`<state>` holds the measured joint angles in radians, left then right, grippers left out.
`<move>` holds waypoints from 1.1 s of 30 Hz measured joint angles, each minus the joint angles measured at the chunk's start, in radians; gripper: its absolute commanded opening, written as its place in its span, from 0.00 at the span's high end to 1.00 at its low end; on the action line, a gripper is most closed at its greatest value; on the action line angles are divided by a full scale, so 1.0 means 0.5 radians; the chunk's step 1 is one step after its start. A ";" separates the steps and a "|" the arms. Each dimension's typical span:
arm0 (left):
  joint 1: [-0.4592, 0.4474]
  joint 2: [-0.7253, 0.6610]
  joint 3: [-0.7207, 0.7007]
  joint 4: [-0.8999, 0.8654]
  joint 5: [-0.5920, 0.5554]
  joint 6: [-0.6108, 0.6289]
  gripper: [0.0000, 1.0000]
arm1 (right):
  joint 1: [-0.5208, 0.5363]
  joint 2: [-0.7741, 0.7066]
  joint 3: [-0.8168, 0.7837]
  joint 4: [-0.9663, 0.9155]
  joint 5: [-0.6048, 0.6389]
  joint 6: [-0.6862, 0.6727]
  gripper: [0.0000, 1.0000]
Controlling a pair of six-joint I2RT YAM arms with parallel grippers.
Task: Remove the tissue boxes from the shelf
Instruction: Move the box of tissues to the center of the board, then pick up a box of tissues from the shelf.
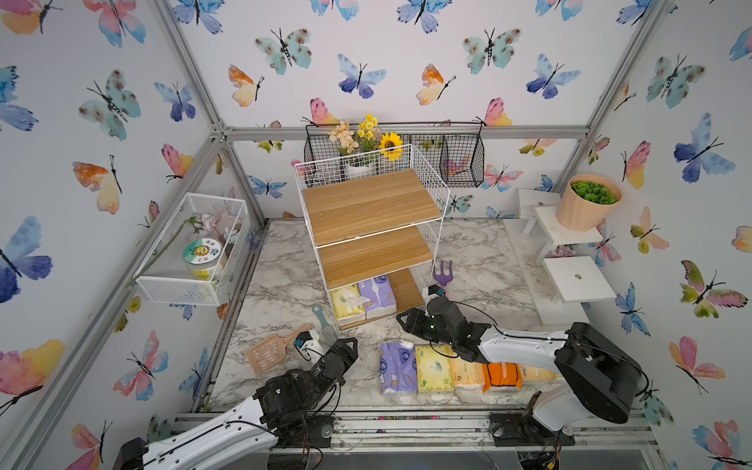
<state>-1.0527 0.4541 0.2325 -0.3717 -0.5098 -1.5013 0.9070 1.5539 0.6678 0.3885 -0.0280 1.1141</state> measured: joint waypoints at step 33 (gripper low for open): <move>0.011 -0.407 0.001 -0.570 -0.154 -0.298 0.25 | 0.021 0.527 0.306 0.337 0.388 0.002 0.96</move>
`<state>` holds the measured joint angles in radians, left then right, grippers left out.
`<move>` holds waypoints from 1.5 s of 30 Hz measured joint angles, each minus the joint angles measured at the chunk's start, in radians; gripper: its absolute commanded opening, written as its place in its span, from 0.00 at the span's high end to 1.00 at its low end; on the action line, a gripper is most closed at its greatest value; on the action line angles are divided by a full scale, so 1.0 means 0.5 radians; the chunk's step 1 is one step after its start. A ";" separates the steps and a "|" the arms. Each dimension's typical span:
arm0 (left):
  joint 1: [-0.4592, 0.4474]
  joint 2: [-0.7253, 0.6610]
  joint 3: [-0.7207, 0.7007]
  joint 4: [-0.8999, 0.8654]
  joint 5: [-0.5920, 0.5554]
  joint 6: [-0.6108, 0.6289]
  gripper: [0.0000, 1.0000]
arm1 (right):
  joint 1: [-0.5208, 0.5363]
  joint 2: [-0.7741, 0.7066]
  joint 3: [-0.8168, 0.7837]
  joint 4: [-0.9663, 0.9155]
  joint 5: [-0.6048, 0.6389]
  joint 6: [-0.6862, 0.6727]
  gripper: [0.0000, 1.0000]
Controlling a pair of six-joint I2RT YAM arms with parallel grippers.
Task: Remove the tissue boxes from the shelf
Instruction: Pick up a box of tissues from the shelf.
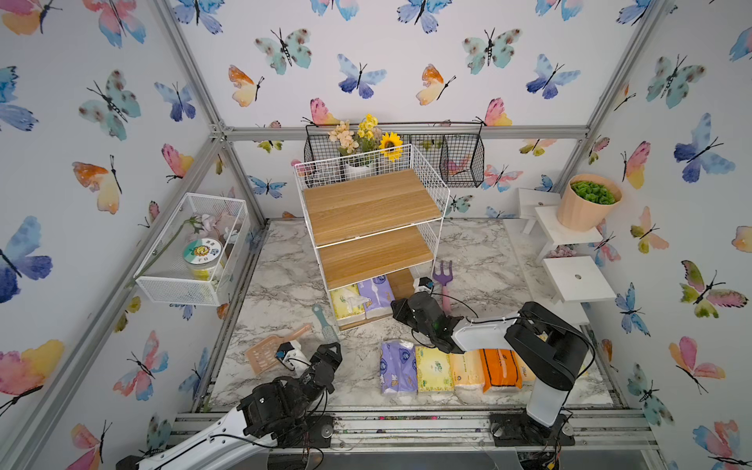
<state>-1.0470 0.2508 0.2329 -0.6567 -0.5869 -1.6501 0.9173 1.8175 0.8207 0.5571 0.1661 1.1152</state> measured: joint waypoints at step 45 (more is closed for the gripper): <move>0.256 1.743 -0.030 2.386 0.465 -0.430 0.18 | -0.011 -0.671 -0.184 -0.517 -0.327 0.179 0.98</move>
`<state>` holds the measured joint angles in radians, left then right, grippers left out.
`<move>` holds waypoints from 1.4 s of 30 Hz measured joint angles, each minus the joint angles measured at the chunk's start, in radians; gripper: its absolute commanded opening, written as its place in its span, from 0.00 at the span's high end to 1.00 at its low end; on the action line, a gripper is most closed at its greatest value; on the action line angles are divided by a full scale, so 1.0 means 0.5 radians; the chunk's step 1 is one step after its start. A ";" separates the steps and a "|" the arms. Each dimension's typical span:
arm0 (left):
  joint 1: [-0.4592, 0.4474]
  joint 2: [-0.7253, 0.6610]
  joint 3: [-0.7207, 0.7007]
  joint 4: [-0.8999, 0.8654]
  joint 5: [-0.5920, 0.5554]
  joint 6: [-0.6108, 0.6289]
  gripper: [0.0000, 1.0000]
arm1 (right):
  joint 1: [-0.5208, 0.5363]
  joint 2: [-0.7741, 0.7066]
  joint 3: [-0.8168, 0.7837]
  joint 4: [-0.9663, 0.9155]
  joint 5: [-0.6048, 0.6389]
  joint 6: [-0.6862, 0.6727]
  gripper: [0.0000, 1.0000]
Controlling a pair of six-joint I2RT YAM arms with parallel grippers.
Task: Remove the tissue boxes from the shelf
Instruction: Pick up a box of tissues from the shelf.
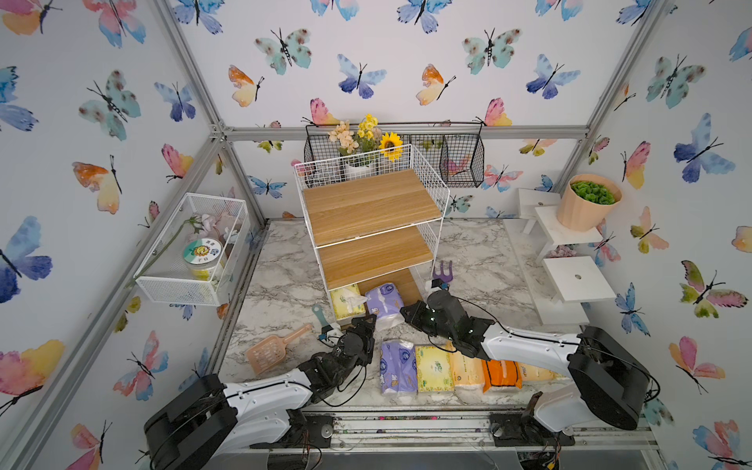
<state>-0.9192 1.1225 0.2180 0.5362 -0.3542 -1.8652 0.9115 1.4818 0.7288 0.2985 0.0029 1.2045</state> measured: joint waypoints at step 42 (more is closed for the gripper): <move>0.122 0.126 0.069 0.449 0.169 0.303 0.63 | -0.127 -0.392 -0.160 0.045 -0.170 -0.051 0.07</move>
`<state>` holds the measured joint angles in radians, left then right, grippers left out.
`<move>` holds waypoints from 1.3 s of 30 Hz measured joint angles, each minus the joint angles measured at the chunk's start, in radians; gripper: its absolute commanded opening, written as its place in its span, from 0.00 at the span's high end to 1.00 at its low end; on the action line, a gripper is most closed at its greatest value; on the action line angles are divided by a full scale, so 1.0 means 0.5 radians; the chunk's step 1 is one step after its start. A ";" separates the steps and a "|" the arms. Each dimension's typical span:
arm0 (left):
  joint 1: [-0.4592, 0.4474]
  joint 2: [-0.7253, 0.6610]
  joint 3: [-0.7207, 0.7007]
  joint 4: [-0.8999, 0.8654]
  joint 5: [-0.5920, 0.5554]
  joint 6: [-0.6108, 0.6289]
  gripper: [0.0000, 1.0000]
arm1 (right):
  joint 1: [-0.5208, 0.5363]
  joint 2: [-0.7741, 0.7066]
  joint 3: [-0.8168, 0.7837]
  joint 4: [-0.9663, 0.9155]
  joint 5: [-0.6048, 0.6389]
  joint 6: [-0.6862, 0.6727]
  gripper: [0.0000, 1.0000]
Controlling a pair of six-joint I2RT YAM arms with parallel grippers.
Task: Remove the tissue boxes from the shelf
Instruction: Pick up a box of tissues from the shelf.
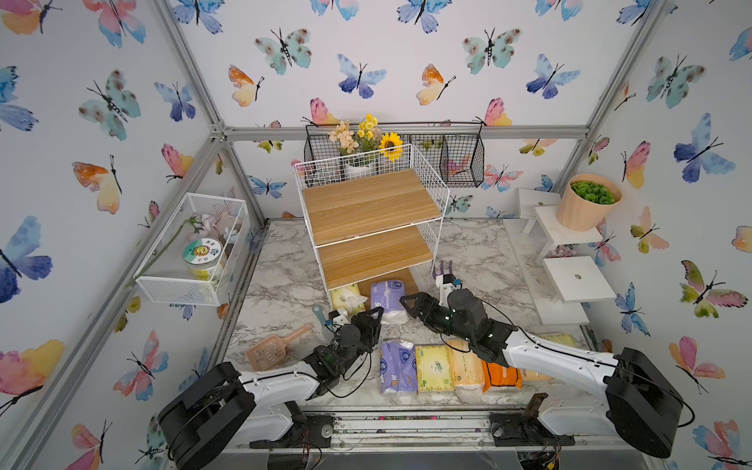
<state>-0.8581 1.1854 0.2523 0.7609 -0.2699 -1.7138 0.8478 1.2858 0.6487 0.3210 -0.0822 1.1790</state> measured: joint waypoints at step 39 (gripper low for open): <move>0.028 -0.941 -0.327 -0.083 0.467 0.570 0.39 | -0.098 0.158 -0.061 0.602 -0.647 0.129 0.78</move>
<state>-0.8440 0.7151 0.0887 0.7193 -0.0364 -1.4288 0.7990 1.3647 0.6182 0.6220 -0.4057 1.2434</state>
